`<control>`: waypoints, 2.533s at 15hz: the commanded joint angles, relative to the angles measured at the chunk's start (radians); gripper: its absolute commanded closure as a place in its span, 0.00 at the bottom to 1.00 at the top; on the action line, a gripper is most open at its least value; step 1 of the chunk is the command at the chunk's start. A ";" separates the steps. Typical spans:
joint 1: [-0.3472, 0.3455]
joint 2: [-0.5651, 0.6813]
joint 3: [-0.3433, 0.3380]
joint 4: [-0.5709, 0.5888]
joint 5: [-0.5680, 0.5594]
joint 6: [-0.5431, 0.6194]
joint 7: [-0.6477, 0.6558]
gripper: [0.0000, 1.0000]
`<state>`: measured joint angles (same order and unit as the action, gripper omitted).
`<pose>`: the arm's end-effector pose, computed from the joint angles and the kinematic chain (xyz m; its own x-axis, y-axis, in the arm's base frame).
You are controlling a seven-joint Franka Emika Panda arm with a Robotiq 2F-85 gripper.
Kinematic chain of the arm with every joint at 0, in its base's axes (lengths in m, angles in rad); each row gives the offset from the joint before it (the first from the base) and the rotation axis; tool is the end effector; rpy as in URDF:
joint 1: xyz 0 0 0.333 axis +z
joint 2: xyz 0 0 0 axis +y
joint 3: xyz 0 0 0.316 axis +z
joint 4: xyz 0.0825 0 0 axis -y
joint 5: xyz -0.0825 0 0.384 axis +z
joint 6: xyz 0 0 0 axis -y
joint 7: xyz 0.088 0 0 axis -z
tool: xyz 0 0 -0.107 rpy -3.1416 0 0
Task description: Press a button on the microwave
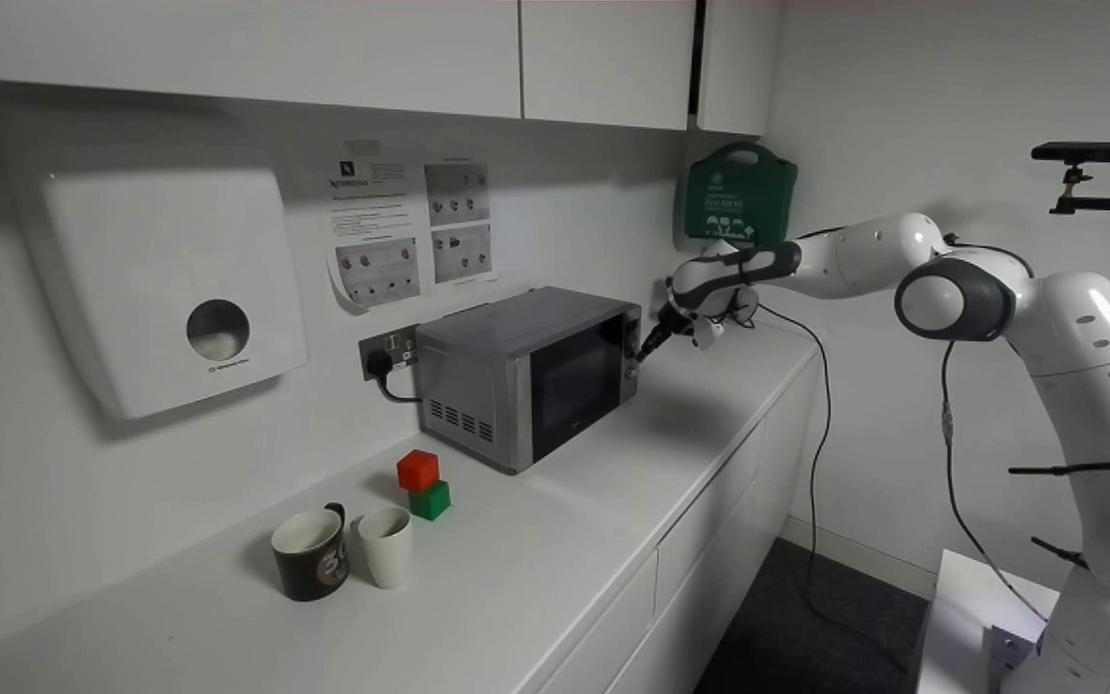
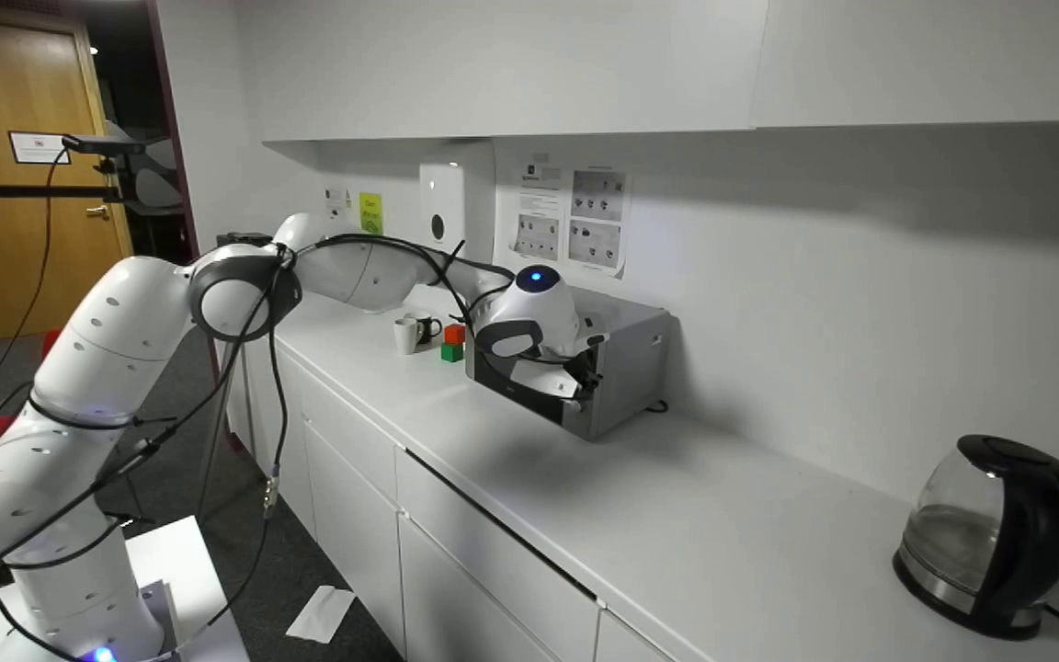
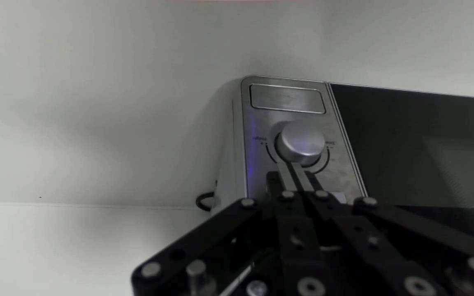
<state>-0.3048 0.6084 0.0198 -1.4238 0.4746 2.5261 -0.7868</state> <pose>0.7238 -0.2204 0.3946 0.8093 0.1352 0.5716 0.1788 -0.9837 -0.0205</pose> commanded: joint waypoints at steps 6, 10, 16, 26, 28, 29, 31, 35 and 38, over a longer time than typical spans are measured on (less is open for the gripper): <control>-0.028 0.034 0.038 0.057 -0.042 -0.003 0.040 1.00; -0.029 0.034 0.041 0.060 -0.049 -0.004 0.050 1.00; -0.034 0.034 0.046 0.064 -0.051 -0.004 0.052 1.00; -0.039 0.030 0.049 0.069 -0.051 -0.009 0.052 1.00; -0.039 0.031 0.048 0.071 -0.052 -0.011 0.053 1.00; -0.039 0.031 0.048 0.071 -0.052 -0.012 0.053 1.00; -0.039 0.031 0.048 0.072 -0.053 -0.012 0.053 1.00; -0.040 0.029 0.048 0.073 -0.053 -0.012 0.053 1.00; -0.039 0.029 0.048 0.075 -0.053 -0.013 0.053 1.00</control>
<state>-0.3175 0.6196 0.0366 -1.4127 0.4449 2.5236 -0.7592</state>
